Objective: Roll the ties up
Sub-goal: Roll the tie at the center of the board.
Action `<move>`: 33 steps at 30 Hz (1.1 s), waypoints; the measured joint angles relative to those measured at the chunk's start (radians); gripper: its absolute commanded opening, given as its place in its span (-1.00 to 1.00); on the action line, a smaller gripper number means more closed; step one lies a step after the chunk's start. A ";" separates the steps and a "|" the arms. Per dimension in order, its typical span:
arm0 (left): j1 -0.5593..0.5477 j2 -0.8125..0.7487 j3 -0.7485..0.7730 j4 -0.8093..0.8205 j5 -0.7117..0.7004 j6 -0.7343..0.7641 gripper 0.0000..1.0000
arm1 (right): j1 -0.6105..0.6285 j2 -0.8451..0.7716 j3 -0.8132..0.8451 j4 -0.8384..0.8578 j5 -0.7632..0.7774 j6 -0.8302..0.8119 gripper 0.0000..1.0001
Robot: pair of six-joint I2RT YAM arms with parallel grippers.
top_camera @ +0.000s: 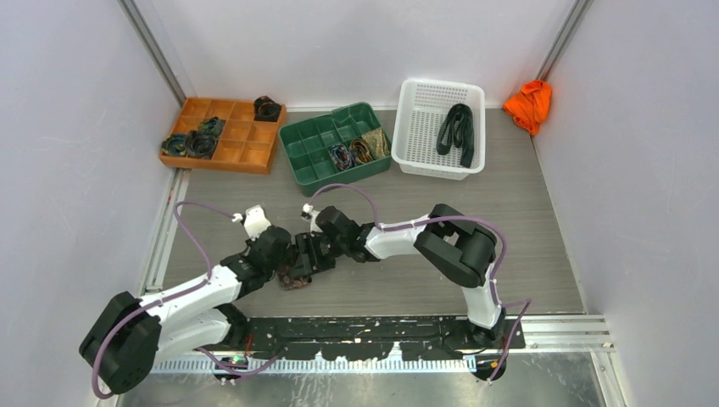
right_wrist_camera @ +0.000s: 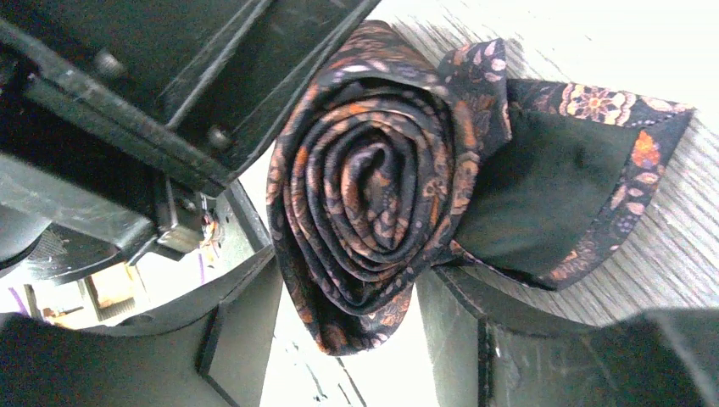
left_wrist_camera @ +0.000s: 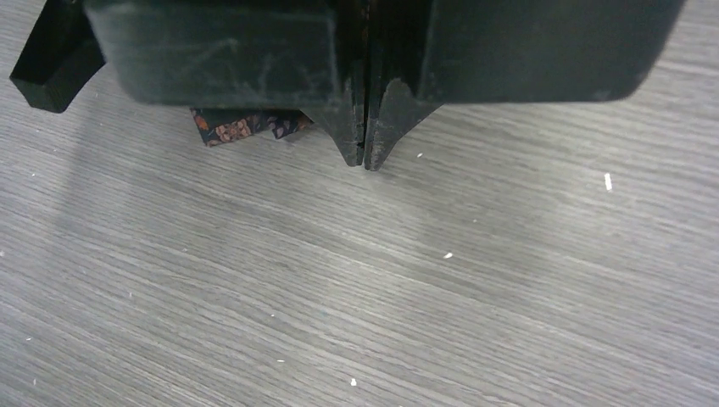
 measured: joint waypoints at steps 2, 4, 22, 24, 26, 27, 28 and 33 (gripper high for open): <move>0.016 0.027 -0.005 0.046 0.029 0.019 -1.00 | 0.000 0.000 0.004 -0.006 0.001 -0.007 0.37; 0.022 0.046 -0.016 0.101 0.055 0.041 -1.00 | 0.002 0.000 0.007 -0.008 0.002 -0.011 0.39; 0.043 0.000 -0.110 0.280 0.211 0.137 -1.00 | 0.009 0.029 0.071 -0.055 -0.010 -0.116 0.40; 0.046 -0.013 -0.118 0.280 0.212 0.136 -1.00 | 0.010 0.037 0.080 -0.055 -0.020 -0.122 0.40; 0.049 -0.015 -0.121 0.280 0.213 0.134 -1.00 | 0.010 0.043 0.087 -0.057 -0.027 -0.124 0.40; 0.051 -0.015 -0.122 0.279 0.214 0.133 -1.00 | 0.010 0.047 0.091 -0.058 -0.031 -0.124 0.40; 0.052 -0.015 -0.122 0.278 0.214 0.132 -1.00 | 0.009 0.050 0.095 -0.059 -0.035 -0.123 0.40; 0.059 -0.022 -0.123 0.266 0.227 0.112 -1.00 | 0.007 0.055 0.097 -0.053 -0.040 -0.121 0.40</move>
